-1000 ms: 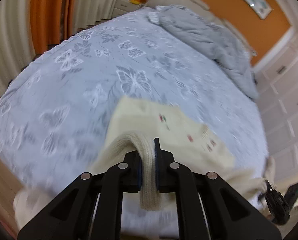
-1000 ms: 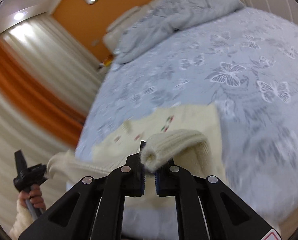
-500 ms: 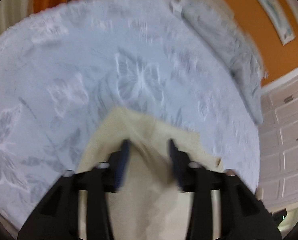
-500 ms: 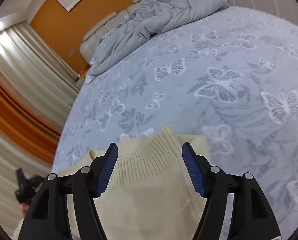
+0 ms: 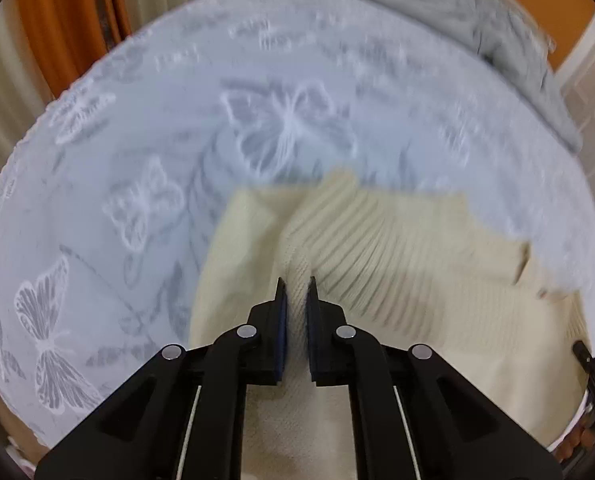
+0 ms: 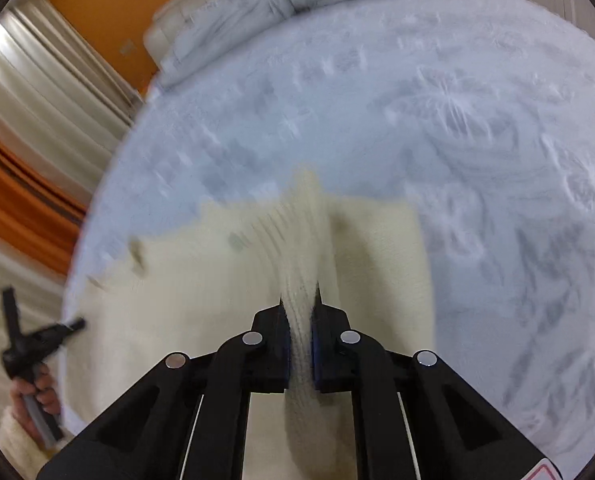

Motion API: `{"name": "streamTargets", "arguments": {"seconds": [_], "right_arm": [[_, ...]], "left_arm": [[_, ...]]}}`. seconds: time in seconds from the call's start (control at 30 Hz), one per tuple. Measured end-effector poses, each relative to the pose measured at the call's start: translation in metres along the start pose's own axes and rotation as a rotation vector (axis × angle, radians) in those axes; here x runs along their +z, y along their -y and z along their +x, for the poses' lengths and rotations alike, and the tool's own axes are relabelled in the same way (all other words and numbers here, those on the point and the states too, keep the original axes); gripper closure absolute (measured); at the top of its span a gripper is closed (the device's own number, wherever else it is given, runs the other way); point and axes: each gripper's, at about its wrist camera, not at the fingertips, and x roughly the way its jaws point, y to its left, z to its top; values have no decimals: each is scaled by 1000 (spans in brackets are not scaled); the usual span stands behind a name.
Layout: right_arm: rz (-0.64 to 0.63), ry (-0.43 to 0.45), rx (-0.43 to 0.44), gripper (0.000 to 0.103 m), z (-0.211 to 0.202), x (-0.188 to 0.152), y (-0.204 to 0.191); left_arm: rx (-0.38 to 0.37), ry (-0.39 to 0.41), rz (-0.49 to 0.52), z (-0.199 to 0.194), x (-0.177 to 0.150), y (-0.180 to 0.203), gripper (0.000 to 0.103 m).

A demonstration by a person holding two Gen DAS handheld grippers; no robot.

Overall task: Fold small clothes
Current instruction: 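Fold the hem up toward the collar with both grippers and release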

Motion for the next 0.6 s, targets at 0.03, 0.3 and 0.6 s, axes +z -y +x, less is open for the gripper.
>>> {"name": "streamTargets", "arguments": {"seconds": [0.03, 0.3, 0.6], "right_arm": [[-24, 65, 21, 96, -19, 5, -8], [66, -90, -101, 91, 31, -6, 39], [-241, 2, 72, 85, -12, -61, -129]], "left_arm": [[-16, 21, -2, -8, 3, 0, 96], [123, -18, 81, 37, 6, 2, 93], [-30, 128, 106, -66, -48, 51, 91]]}}
